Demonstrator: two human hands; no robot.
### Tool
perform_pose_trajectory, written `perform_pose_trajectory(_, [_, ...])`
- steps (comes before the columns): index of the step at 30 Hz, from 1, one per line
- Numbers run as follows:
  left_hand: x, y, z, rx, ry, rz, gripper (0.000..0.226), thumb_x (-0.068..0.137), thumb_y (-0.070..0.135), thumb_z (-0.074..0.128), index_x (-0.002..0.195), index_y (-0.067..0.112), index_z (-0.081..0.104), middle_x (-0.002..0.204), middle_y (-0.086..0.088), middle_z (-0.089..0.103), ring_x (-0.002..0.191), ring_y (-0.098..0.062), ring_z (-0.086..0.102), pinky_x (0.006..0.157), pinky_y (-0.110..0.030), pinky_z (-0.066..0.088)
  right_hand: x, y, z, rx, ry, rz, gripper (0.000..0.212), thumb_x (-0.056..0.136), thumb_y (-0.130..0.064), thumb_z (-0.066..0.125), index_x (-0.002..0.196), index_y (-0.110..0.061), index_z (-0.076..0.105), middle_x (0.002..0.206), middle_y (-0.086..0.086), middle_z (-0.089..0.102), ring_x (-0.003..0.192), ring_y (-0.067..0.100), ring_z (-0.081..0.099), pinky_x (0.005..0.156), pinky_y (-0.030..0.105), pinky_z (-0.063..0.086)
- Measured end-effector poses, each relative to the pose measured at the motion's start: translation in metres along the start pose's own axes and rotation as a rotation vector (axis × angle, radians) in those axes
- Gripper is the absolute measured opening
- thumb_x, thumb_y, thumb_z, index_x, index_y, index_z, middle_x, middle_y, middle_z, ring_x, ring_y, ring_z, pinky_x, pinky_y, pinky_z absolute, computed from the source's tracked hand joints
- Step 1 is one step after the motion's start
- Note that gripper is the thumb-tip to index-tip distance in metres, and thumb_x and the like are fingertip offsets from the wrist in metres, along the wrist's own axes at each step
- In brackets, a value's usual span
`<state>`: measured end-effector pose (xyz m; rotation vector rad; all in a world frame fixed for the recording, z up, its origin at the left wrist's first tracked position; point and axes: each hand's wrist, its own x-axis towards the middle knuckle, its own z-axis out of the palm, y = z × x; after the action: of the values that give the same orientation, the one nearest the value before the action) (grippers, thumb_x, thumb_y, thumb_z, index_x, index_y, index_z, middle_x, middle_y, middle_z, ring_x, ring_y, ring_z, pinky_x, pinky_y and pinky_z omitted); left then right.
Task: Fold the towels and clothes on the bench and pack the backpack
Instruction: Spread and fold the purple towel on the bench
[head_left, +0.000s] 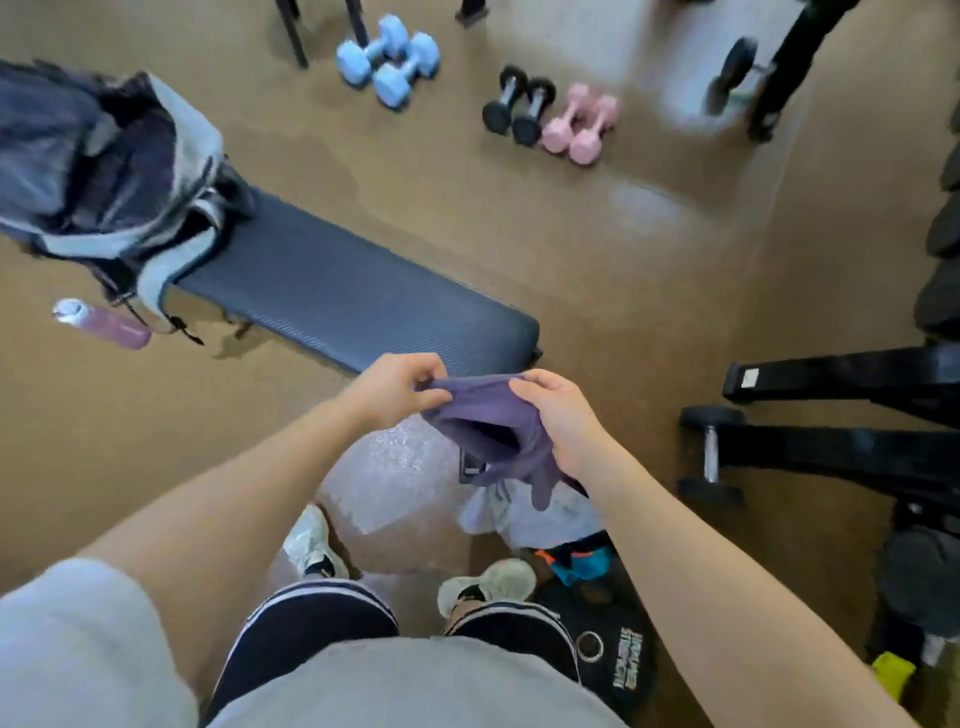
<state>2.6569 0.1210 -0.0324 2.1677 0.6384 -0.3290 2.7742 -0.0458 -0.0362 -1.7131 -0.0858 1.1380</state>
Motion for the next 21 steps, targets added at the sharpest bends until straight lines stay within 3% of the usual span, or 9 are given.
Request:
perform_pose_trajectory(3, [-0.029,-0.056,-0.051,-0.044,0.091,-0.044,0.019,0.083,0.014,0.065,0.073,0.019,0.050,0.064,0.007,0.049,0.060,-0.011,0.041,0.058,-0.013,0.033,0.012,-0.028,0.068,-0.061,-0.028,-0.029,0.021,0.088,-0.006,0.057,0.069,-0.014,0.061,0.073,0.006,0.057,0.082,0.022,0.052,0.079,0.034,0.041])
perform_pose_trajectory(7, [-0.054,-0.134,-0.111,-0.067,0.132,-0.030,0.014,0.085,0.014,0.064,0.077,0.012,0.052,0.065,0.004,0.047,0.055,-0.005,0.038,0.057,-0.012,0.033,0.034,-0.048,0.158,-0.115,0.006,-0.120,0.004,0.086,-0.003,0.061,0.085,-0.002,0.065,0.075,0.003,0.060,0.074,0.014,0.055,0.073,0.023,0.044])
perform_pose_trajectory(9, [-0.057,-0.167,-0.144,-0.068,0.125,-0.003,0.013,0.086,0.014,0.062,0.078,0.011,0.053,0.065,0.004,0.046,0.055,-0.006,0.037,0.057,-0.013,0.033,0.046,-0.056,0.198,-0.127,0.047,-0.142,0.007,0.085,-0.002,0.062,0.091,0.001,0.065,0.075,0.004,0.061,0.072,0.011,0.056,0.068,0.020,0.045])
perform_pose_trajectory(15, [-0.046,-0.249,-0.235,-0.094,0.147,0.020,0.012,0.089,0.016,0.057,0.080,0.016,0.051,0.069,0.008,0.051,0.064,-0.010,0.043,0.060,-0.009,0.032,0.084,-0.077,0.291,-0.246,0.168,-0.174,0.005,0.086,-0.004,0.059,0.084,-0.003,0.063,0.078,0.007,0.061,0.071,0.015,0.054,0.065,0.026,0.044])
perform_pose_trajectory(21, [-0.007,-0.276,-0.286,-0.123,0.213,0.033,0.011,0.090,0.016,0.056,0.081,0.016,0.050,0.074,-0.004,0.055,0.069,-0.018,0.045,0.060,-0.016,0.033,0.137,-0.114,0.324,-0.376,0.309,-0.224,0.009,0.091,-0.014,0.053,0.088,-0.011,0.061,0.088,0.008,0.064,0.081,0.020,0.055,0.079,0.039,0.049])
